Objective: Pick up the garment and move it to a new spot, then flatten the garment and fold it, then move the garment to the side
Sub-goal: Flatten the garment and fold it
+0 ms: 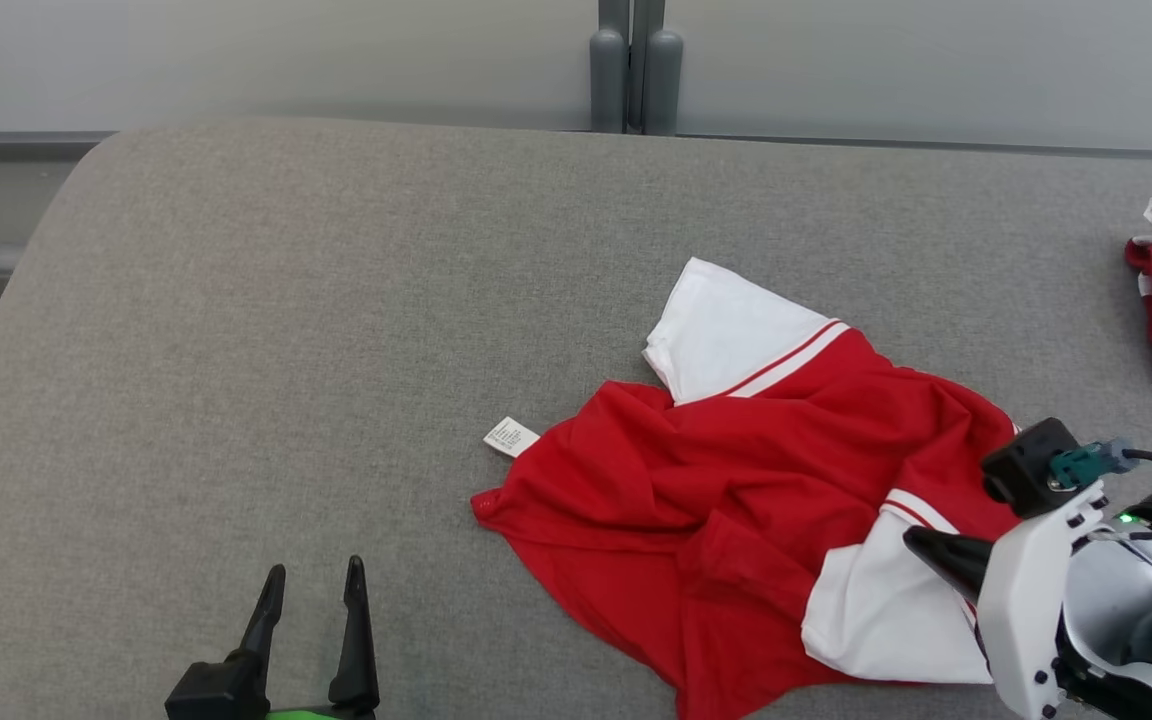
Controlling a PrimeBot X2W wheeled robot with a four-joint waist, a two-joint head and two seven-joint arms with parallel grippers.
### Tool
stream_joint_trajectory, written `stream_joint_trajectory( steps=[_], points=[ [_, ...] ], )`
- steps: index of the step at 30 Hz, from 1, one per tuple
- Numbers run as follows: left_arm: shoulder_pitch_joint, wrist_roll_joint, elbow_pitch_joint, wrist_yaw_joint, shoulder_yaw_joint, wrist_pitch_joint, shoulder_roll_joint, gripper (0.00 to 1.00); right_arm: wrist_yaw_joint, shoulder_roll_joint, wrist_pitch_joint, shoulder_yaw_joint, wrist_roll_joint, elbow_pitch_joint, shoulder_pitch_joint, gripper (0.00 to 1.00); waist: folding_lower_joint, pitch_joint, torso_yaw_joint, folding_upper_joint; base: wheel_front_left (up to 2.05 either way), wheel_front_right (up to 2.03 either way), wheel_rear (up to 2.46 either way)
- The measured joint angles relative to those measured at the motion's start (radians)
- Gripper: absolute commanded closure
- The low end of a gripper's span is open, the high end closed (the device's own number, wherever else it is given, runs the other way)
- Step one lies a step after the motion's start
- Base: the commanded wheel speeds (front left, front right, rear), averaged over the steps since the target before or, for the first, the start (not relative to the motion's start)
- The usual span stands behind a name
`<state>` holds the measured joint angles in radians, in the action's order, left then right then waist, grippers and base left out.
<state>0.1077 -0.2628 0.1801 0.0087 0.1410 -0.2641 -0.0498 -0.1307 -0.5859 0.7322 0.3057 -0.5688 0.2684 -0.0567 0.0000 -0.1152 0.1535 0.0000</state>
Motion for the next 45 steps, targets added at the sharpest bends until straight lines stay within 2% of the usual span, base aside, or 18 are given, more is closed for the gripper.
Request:
stream_joint_trajectory(
  steps=[4, 9, 13, 19, 20, 21, 22, 33, 45],
  points=[
    [0.016, 0.002, -0.002, -0.001, -0.009, 0.000, 0.000, 0.00, 0.000, -0.002, 0.025, -0.108, -0.051, 0.065, 0.075, 1.00, 0.0000, 0.027, -0.023, 0.0000, 0.00, 0.00, 0.00],
    [0.031, 0.004, -0.006, -0.003, -0.009, 0.000, 0.000, 0.00, 0.000, -0.009, 0.040, -0.234, -0.060, 0.081, 0.179, 1.00, 0.0000, 0.057, -0.056, 0.0000, 0.00, 0.00, 0.00],
    [0.037, 0.010, -0.009, -0.006, -0.011, 0.000, 0.000, 0.00, 0.000, -0.004, 0.030, -0.281, -0.053, 0.082, 0.218, 1.00, 0.0000, 0.070, -0.079, 0.0000, 0.00, 0.00, 0.00],
    [0.039, 0.016, -0.010, -0.010, -0.013, 0.000, 0.000, 0.00, 0.000, 0.017, 0.010, -0.293, -0.040, 0.083, 0.232, 1.00, 0.0000, 0.073, -0.099, 0.0000, 0.00, 0.00, 0.00],
    [0.039, 0.016, -0.010, -0.010, -0.013, 0.000, 0.000, 0.00, 0.000, 0.026, 0.005, -0.298, -0.032, 0.082, 0.231, 0.84, 0.0000, 0.071, -0.100, 0.0000, 0.00, 0.00, 0.00],
    [0.039, 0.016, -0.009, -0.010, -0.013, 0.000, 0.000, 0.00, 0.000, 0.030, 0.004, -0.298, -0.024, 0.081, 0.230, 0.56, 0.0000, 0.069, -0.099, 0.0000, 0.00, 0.00, 0.00],
    [0.039, 0.016, -0.009, -0.010, -0.011, 0.000, 0.000, 0.00, 0.000, 0.027, -0.001, -0.290, -0.015, 0.083, 0.229, 0.00, 0.0000, 0.068, -0.098, 0.0000, 0.00, 0.00, 0.00],
    [0.016, 0.019, -0.016, -0.014, -0.005, 0.000, 0.000, 0.00, 0.000, 0.019, 0.024, -0.254, 0.018, 0.068, 0.128, 0.00, 0.0000, 0.020, -0.087, 0.0000, 0.00, 0.00, 0.00],
    [-0.044, 0.017, -0.009, -0.017, 0.012, 0.000, 0.000, 0.00, 0.000, 0.101, 0.014, -0.149, 0.043, -0.116, 0.018, 0.00, 0.0000, -0.082, -0.065, 0.0000, 0.00, 0.00, 0.00]
  ],
)
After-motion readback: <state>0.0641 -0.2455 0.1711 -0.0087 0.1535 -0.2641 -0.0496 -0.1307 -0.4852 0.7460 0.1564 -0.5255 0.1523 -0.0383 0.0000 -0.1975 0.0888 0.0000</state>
